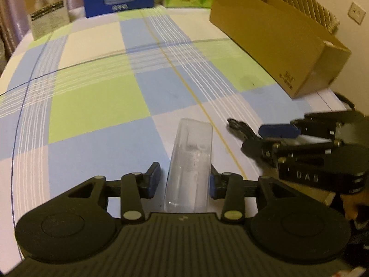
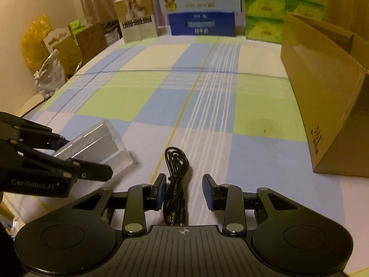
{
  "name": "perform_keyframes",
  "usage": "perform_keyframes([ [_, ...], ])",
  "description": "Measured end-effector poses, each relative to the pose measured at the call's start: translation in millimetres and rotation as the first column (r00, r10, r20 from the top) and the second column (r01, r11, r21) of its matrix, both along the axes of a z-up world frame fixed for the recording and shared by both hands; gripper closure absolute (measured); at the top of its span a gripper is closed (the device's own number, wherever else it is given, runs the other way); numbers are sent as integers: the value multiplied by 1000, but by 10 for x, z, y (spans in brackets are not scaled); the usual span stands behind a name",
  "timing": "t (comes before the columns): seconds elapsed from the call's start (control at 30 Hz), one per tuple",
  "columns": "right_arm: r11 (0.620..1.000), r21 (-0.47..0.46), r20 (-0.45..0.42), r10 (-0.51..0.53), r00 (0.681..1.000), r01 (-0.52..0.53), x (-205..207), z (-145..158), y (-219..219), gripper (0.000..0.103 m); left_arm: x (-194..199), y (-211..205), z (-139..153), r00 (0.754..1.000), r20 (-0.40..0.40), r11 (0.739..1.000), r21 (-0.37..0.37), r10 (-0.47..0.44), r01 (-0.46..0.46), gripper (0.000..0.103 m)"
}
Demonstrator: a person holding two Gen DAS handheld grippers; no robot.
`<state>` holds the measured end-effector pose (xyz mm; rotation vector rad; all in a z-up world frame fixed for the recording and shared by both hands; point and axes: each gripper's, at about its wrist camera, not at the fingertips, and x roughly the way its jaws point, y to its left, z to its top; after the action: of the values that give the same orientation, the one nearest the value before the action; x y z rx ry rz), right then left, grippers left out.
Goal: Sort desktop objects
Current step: 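Lift the clear case with the left tool while the right tool lifts the cable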
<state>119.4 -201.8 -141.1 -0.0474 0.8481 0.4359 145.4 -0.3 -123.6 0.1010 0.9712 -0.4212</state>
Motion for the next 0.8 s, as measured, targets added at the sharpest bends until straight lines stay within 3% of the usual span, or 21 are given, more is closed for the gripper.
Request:
perform_keyframes([
  [0.2, 999, 40, 43, -11, 999, 9, -13, -20, 8, 71, -3, 12, -5, 999, 44, 1000, -14, 9, -8, 67],
  [0.37, 1000, 0, 75, 24, 997, -24, -62, -59, 118, 71, -36, -58, -55, 997, 59, 998, 40, -41, 38, 67],
  [0.53, 998, -34, 114, 50, 992, -46, -137, -104, 179, 72, -52, -66, -100, 998, 59, 999, 35, -35, 32, 67],
  [0.67, 998, -38, 116, 44, 992, -40, -148, -112, 175, 81, -76, -78, -95, 997, 68, 998, 48, -45, 41, 68],
  [0.8, 996, -62, 131, 65, 989, -57, -168, -121, 212, 89, -81, -90, -81, 996, 78, 997, 66, -52, 47, 77],
])
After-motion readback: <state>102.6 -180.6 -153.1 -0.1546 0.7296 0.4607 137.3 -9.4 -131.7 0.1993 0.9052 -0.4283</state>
